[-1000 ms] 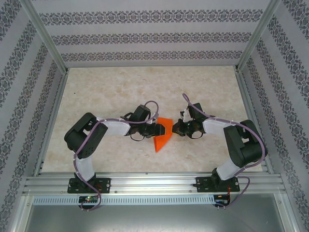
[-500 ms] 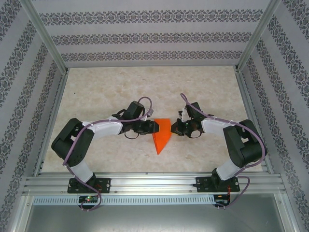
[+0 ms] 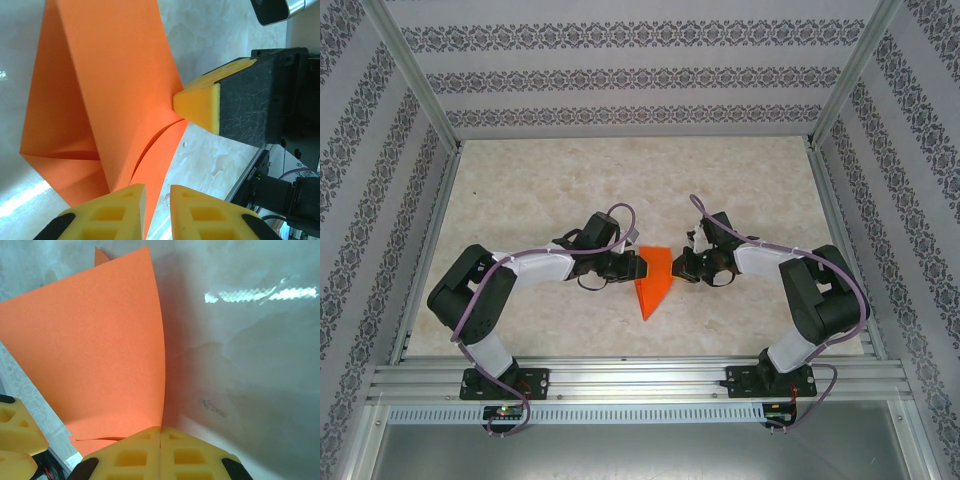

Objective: Fold a paper plane with a square sheet of paper (fold left side to right side)
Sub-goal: Fold the wing for the fifth time at the center of the table.

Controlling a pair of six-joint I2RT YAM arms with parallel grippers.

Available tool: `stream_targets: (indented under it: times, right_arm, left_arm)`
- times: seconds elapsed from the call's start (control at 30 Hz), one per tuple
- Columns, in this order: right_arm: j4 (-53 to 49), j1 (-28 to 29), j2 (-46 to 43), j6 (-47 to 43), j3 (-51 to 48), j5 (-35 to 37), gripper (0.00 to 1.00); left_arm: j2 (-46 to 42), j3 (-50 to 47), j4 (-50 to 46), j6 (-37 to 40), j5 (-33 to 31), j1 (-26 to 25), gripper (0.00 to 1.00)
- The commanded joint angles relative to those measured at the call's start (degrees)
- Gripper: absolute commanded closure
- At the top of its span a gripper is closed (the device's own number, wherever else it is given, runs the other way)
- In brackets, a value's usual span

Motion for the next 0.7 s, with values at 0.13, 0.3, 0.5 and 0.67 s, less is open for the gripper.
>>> stream_targets:
  times: [0.13,0.3,0.5,0.67]
  right_arm:
    - [0.1,0.8,0.8,0.3,1.8,0.8,0.97]
    - [0.1,0.9,1.0,0.3,2.0,0.7,0.97]
    - [-0.2,0.9,0.4,-0.2,2.0,0.5,0.93]
    - [2.1,0.9,0.1,0.6,1.1,-2.2,0.81]
  left_arm:
    - [3.0,3.2,0.9,1.0,0.2,-1.3,0.78]
    - [5.4,4.0,-2.5,2.4,-3.2,-1.3,0.78]
    - [6.7,3.3,-4.2,2.9,-5.8,-1.2,0.79]
    - [7.4,2.3,-4.1,3.1,-6.8,-1.1,0.80]
